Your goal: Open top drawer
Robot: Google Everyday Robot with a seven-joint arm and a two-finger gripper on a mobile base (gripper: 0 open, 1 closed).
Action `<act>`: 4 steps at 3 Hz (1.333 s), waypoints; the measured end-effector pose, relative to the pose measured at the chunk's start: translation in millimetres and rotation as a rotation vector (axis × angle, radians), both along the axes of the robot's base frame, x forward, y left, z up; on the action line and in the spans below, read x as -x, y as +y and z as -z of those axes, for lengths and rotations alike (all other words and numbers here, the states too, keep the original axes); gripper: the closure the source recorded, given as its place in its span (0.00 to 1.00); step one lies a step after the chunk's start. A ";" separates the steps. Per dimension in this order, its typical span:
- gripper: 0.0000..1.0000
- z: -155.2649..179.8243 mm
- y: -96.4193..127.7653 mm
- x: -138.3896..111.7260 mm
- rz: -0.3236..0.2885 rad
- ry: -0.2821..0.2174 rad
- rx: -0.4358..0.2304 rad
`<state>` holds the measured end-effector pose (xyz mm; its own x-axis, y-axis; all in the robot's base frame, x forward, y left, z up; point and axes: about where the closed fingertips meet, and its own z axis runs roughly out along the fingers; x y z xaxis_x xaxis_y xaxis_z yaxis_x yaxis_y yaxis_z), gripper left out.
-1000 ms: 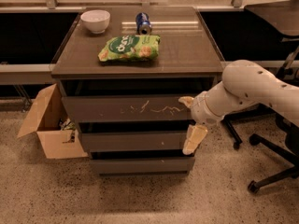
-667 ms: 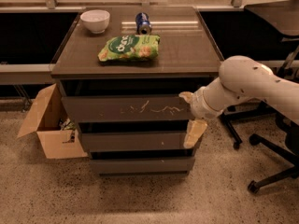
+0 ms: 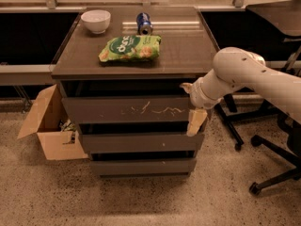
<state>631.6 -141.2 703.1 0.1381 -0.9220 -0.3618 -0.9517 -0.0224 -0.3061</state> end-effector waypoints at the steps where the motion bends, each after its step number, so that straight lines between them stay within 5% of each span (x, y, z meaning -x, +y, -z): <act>1: 0.00 32.3 1.0 -17.7 -0.001 0.044 0.010; 2: 0.00 54.0 2.2 -18.0 0.011 0.080 0.008; 4: 0.41 50.1 3.8 -6.9 0.008 0.057 -0.007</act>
Offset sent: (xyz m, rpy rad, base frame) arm 0.0196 0.0010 -0.0776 -0.0061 0.1207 -0.0318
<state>638.4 -137.4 653.0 0.1091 -0.9203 -0.3757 -0.9679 -0.0122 -0.2512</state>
